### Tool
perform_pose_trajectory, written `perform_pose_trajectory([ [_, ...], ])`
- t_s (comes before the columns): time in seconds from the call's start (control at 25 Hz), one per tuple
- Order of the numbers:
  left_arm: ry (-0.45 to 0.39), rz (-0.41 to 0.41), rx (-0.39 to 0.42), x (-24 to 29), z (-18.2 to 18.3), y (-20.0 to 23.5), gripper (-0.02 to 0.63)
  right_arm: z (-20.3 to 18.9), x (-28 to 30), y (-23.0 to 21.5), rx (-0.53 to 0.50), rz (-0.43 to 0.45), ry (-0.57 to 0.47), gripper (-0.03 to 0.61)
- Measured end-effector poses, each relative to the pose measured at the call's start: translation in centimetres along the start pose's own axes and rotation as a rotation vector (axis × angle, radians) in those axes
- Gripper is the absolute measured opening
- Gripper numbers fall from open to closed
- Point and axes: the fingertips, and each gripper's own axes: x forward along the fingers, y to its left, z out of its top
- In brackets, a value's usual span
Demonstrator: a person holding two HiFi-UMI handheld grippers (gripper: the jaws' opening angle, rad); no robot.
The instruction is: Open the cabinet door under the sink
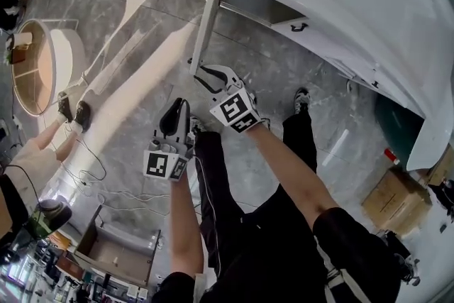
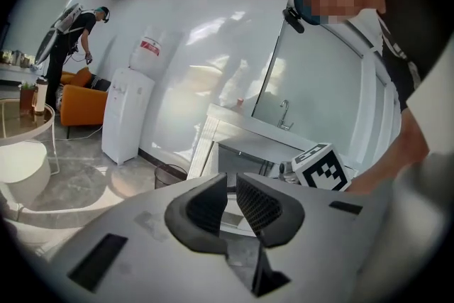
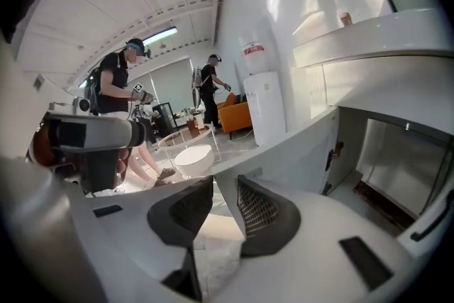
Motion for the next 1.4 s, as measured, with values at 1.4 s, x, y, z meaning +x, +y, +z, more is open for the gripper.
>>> perform_pose_trajectory([
  [1.4, 0.113, -0.251, 0.213, -7.0, 11.5, -19.4, 0.048, 5.6, -31.5, 4.0, -0.136, -0.005, 0.169, 0.084],
])
